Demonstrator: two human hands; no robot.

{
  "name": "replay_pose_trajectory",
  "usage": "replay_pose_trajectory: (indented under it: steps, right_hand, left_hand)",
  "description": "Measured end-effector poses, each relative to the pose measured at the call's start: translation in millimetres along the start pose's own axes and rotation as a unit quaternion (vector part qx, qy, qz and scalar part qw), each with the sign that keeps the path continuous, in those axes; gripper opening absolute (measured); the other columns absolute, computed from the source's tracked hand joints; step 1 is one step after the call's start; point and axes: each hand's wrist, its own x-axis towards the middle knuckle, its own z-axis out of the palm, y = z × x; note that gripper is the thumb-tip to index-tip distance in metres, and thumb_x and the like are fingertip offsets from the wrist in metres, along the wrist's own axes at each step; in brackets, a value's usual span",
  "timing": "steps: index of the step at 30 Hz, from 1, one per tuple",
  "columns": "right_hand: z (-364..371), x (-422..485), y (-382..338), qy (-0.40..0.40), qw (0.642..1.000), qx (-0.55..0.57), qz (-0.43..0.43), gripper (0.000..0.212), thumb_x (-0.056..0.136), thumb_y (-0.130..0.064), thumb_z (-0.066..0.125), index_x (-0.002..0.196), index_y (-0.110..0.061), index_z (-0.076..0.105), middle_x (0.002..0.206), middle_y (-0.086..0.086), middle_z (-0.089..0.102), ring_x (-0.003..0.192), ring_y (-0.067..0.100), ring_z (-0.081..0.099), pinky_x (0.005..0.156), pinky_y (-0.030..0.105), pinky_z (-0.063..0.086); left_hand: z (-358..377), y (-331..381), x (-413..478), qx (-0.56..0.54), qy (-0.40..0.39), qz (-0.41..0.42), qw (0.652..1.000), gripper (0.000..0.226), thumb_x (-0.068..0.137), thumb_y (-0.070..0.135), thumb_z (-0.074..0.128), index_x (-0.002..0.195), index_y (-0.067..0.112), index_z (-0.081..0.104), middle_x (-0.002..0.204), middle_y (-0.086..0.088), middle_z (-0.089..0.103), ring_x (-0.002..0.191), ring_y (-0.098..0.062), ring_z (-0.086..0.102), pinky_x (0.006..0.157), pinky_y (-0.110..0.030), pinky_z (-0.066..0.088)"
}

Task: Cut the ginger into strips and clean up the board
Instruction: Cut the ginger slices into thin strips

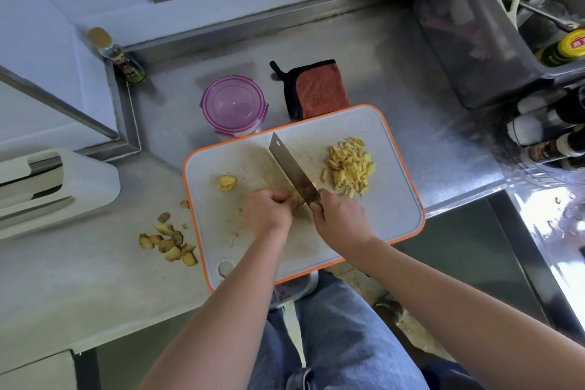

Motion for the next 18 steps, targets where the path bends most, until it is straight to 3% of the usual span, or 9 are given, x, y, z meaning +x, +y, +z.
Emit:
replay_pose_trajectory:
  steps: [11,18]
  right_hand:
    - [0,-13,8,-0.020,1.000,-0.017,-0.008,0.026,0.101,-0.029,0.036,0.102,-0.009,0.052,0.081,0.007,0.052,0.076,0.027,0.056,0.065,0.036,0.046]
    - [2,12,-10,0.023,0.999,0.025,0.007,0.021,0.100,-0.026,0.040,0.092,-0.009,0.050,0.076,0.005,0.047,0.071,0.027,0.048,0.059,0.031,0.033]
  left_hand:
    - [0,4,-2,0.021,0.010,0.004,1.000,0.030,0.074,0.015,0.082,0.057,0.029,0.061,0.067,0.002,0.067,0.074,-0.024,0.070,0.077,-0.038,0.057]
    - [-1,3,1,-0.007,-0.010,-0.023,1.000,0.025,0.074,0.012,0.082,0.059,0.021,0.064,0.063,-0.010,0.069,0.065,-0.031,0.070,0.071,-0.044,0.060]
